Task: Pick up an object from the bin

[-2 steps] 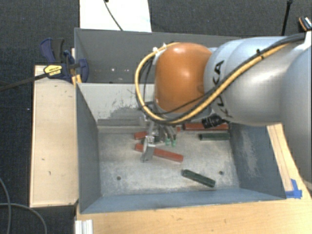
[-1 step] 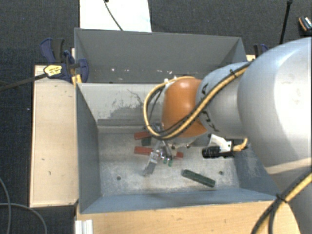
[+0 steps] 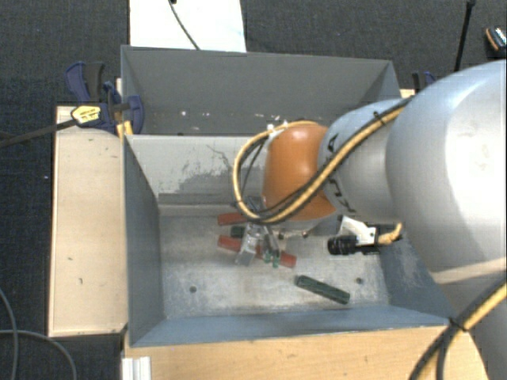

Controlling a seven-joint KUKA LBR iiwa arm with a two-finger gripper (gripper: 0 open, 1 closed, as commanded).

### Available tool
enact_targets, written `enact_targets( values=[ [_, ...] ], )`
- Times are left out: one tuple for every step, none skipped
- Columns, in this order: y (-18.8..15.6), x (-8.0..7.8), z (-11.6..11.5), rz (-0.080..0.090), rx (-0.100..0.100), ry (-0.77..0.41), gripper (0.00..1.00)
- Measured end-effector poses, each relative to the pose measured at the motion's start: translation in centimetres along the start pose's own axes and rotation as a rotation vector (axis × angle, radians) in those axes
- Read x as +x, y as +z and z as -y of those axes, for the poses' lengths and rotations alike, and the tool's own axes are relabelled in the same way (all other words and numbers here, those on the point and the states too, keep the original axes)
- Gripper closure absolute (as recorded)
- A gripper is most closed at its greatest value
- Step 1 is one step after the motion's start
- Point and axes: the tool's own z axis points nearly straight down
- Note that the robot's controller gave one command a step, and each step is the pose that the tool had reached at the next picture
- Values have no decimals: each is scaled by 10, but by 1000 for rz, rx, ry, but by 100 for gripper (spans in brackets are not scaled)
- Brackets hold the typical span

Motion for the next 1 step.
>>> enact_targets(
  values=[
    [2, 2, 0, -4, 2, 3, 0]
  ],
)
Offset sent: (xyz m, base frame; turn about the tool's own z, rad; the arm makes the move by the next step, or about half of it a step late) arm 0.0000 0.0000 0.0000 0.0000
